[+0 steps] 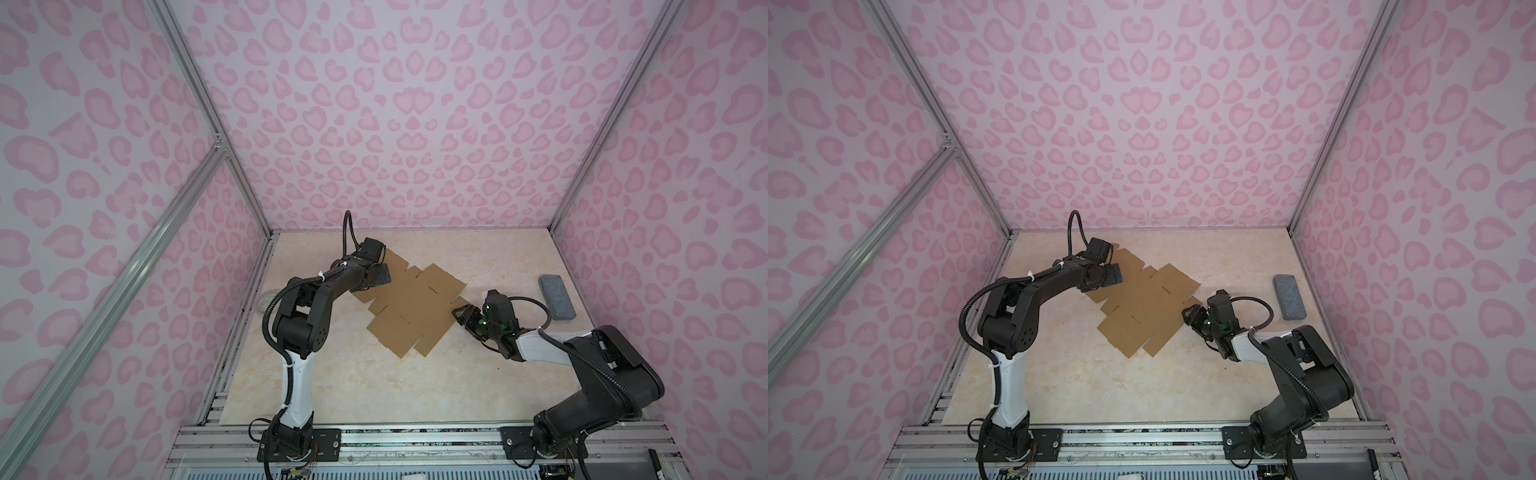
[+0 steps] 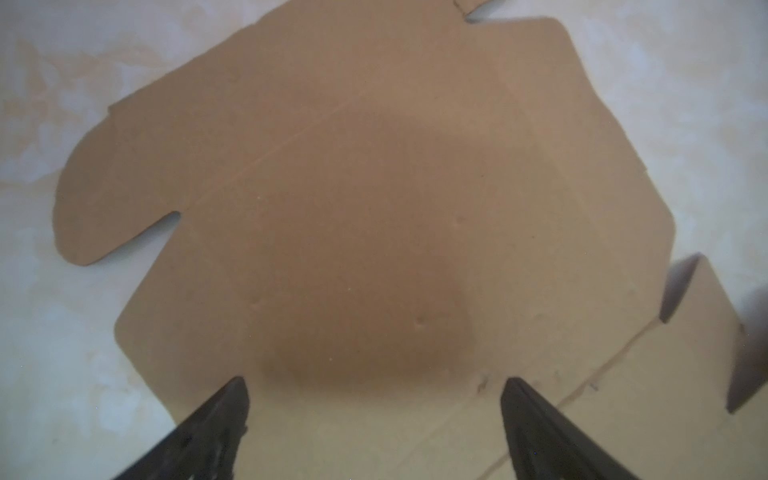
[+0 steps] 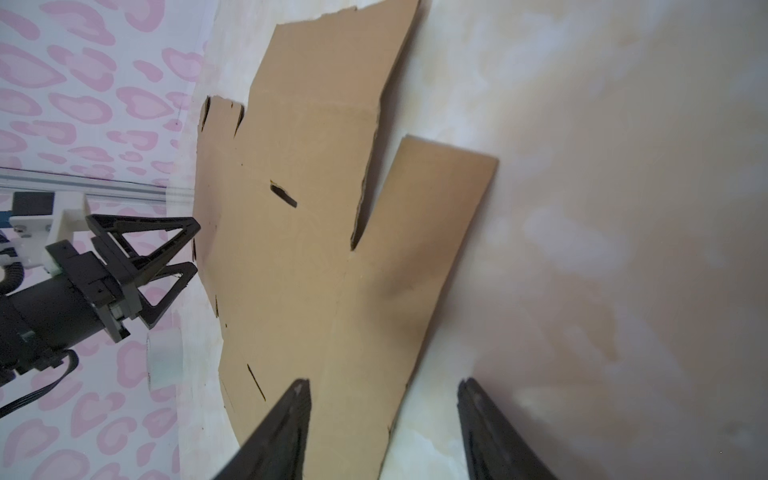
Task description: Fold the paper box
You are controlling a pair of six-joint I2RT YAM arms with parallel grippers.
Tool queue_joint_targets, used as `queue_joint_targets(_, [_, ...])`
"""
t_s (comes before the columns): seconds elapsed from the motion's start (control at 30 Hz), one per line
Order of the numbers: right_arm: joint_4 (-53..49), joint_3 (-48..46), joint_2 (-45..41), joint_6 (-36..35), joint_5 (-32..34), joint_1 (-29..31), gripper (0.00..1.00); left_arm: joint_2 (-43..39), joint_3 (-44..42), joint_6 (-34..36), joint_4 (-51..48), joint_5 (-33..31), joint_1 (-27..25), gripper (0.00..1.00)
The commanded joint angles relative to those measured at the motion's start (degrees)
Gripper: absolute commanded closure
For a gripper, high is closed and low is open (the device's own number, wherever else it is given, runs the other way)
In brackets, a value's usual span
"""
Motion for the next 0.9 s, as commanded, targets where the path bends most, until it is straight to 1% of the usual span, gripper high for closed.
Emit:
queue_joint_targets(0.0, [3.9,-0.3,1.7,0.5,0.0,0.1,0.42,1.3,-0.2,-1.5,-1.2,0.4,0.0,0.02])
queue_joint_targets(0.37, [14.2,-2.4,4.2,1.8,-1.0,0.1,0.43,3.5,-2.3,-3.5,-0.6,1.5,0.0,0.02])
queue_joint_targets(0.6, [25.7,-4.3,6.9,5.9,-3.8,0.3,0.43,3.5,-3.1,-3.7,0.1,2.0,0.0,0.03])
queue_joint_targets(0.87, [27.6,-3.9,8.8,7.5,-3.0,0.6,0.46,3.2,-3.8,-3.6,0.7,2.5,0.0,0.02])
